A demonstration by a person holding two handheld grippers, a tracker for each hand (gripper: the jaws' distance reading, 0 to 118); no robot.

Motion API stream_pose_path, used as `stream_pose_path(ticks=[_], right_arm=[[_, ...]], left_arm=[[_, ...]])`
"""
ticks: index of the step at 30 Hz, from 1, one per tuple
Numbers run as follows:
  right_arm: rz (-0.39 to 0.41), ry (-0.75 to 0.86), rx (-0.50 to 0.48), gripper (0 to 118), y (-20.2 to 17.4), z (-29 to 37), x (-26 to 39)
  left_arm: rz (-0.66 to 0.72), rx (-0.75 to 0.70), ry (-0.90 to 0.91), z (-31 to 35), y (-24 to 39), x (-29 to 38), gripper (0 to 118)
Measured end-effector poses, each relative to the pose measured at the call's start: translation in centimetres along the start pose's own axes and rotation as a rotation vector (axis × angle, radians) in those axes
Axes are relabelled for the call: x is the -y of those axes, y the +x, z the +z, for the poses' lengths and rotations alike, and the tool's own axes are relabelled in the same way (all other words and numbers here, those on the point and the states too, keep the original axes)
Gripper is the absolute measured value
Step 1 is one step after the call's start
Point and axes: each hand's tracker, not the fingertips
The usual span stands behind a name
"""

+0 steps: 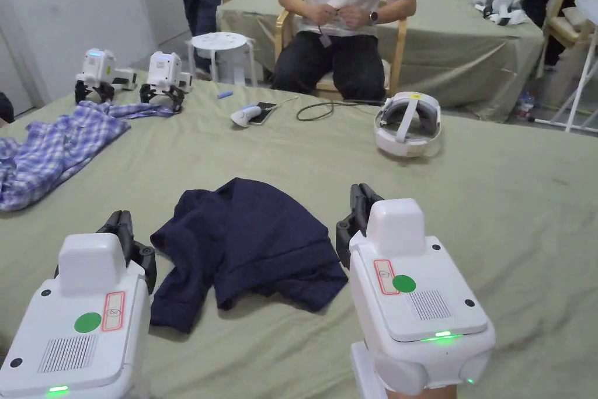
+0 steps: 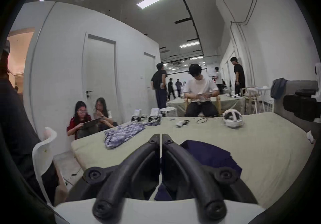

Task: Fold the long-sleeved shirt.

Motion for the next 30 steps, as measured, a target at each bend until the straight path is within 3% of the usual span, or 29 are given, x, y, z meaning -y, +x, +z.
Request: stream_pose_path(ticks=[3, 4, 5, 6, 7, 8, 11, 17, 24, 25, 26, 28, 29, 30], right_arm=[[0.02, -0.008, -0.019, 3, -1.2, -0.9, 0.1], [0.023, -0.011, -0.022, 3, -1.4, -1.2, 0.2], [0.032, -0.022, -0.025, 3, -1.5, -1.5, 0.2], [0.039, -0.036, -0.033, 3, -1.5, -1.8, 0.2], [0.042, -0.046, -0.043, 3, -1.5, -1.9, 0.3], [0.038, -0.047, -0.046, 3, -1.4, -2.0, 0.3], [0.026, -0.056, -0.058, 3, -1.2, -2.4, 0.6], [0.033, -0.138, -0.092, 3, -0.6, -5.0, 3.2], [0.021, -0.227, -0.092, 3, 0.6, -7.5, 6.3], [0.022, -0.239, -0.093, 3, 0.9, -7.8, 6.7], [0.037, -0.254, -0.083, 3, 1.0, -8.0, 7.0], [0.052, -0.264, -0.072, 3, 1.5, -8.2, 7.7], [0.047, -0.272, -0.068, 3, 1.9, -8.3, 7.8], [0.034, -0.283, -0.059, 3, 2.3, -8.3, 7.9]], left_arm=[[0.004, 0.001, -0.019, -0.8, -0.3, -0.1, 7], [0.013, 0.01, -0.027, -1.2, -0.3, -0.3, 18], [0.045, 0.033, -0.072, -2.2, 0.0, -0.6, 36], [0.075, 0.07, -0.142, -3.5, 0.0, -1.1, 73], [0.093, 0.118, -0.217, -4.9, 0.1, -1.4, 100], [0.121, 0.161, -0.294, -7.0, 0.3, -1.6, 110], [0.157, 0.227, -0.375, -12.1, 2.0, -1.6, 111], [-0.067, 0.316, -0.648, -28.3, 8.5, 3.8, 110], [-0.031, 0.298, -0.861, -37.2, 12.3, 11.5, 103], [-0.019, 0.295, -0.901, -38.1, 12.2, 12.3, 97], [0.001, 0.305, -0.938, -38.3, 12.1, 12.7, 84], [0.059, 0.325, -0.947, -38.3, 11.9, 12.0, 36], [0.021, 0.31, -0.892, -37.5, 12.1, 11.4, 20], [-0.048, 0.293, -0.855, -37.1, 12.3, 10.6, 19]])
